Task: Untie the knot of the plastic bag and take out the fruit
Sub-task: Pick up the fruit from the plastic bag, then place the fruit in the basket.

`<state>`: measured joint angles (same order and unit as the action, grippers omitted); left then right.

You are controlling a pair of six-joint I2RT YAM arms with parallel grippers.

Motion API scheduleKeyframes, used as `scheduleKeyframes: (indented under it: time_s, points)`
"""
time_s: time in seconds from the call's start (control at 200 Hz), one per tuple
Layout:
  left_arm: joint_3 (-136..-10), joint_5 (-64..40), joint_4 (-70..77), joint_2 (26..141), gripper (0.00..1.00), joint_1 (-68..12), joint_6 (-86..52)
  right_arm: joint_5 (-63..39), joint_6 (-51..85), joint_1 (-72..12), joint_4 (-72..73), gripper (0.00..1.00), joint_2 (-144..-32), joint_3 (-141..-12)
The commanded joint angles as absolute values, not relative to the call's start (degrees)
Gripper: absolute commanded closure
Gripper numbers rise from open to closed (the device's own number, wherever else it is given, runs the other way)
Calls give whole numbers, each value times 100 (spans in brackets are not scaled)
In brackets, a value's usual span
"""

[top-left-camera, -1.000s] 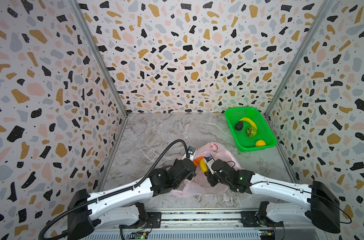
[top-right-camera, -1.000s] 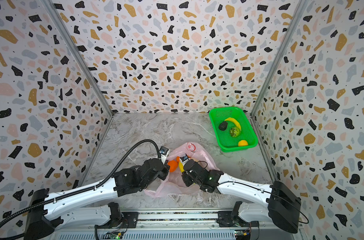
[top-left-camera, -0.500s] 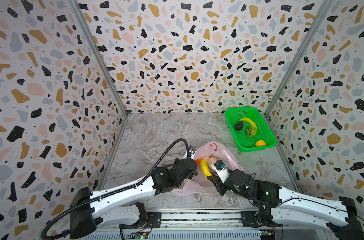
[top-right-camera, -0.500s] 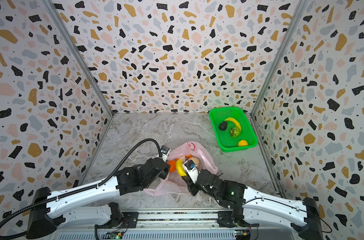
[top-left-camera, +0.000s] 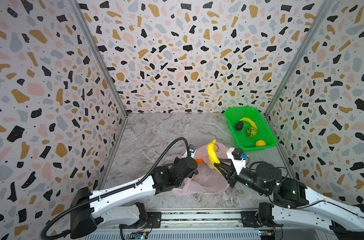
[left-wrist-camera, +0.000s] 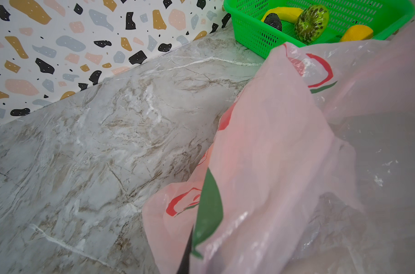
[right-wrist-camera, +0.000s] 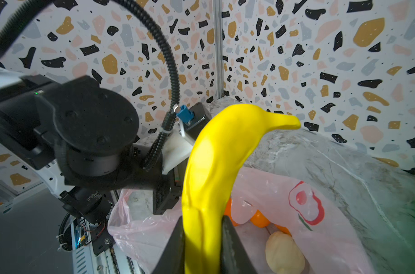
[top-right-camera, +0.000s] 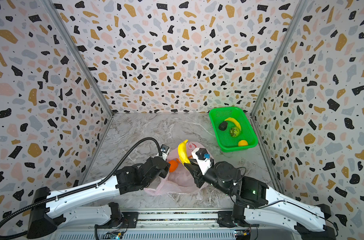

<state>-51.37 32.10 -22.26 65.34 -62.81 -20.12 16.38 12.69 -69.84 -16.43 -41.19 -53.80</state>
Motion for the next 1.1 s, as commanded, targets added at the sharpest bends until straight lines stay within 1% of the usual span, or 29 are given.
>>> scheduleKeyframes:
  time_s: [0.0,0.04,0.095,0.29,0.35,0.405,0.596,0.681,0.821,0.976,1.041,1.061,1.096]
  points:
    - [-5291,3316,-2144,6548,100,-6313,-1903,2135,1080,-6668,-1901,80,-4179,-5757]
    - [-5278,3315,-2130,6539,100,-6311,-1901,2147,984,-6382,-1872,79,-4252,-5840]
    - [-5250,3311,-2110,6522,100,-6311,-1904,1945,845,-5768,-1821,78,-4416,-5950]
    - [-5204,3339,-2083,6461,100,-6311,-1883,-354,867,-2673,-1369,79,-5237,-6046]
    - [-5194,3350,-2064,6434,100,-6313,-1880,-908,973,-1919,-1123,79,-5564,-5993]
    - [-5208,3351,-2069,6435,100,-6311,-1872,-1255,1010,-1439,-904,80,-5937,-5958]
    - [-5203,3306,-2003,6394,100,-6311,-1872,-1107,1019,-698,-110,82,-7289,-5837]
    - [-5181,3260,-1978,6396,100,-6311,-1872,-758,1033,-596,181,82,-7943,-5948]
    - [-5142,3218,-1928,6373,100,-6311,-1881,-641,1003,-316,431,83,-9164,-6367]
    - [-5115,3228,-1935,6307,100,-6311,-1905,-550,968,-75,606,83,-9867,-6726]
    - [-5111,3248,-1941,6285,100,-6311,-1916,-646,896,-27,426,80,-10121,-6983]
    - [-5107,3244,-1935,6286,100,-6311,-1918,-652,863,-26,347,76,-10193,-7076]
    - [-5114,3247,-1934,6277,100,-6311,-1916,-680,823,-24,229,67,-10306,-7202]
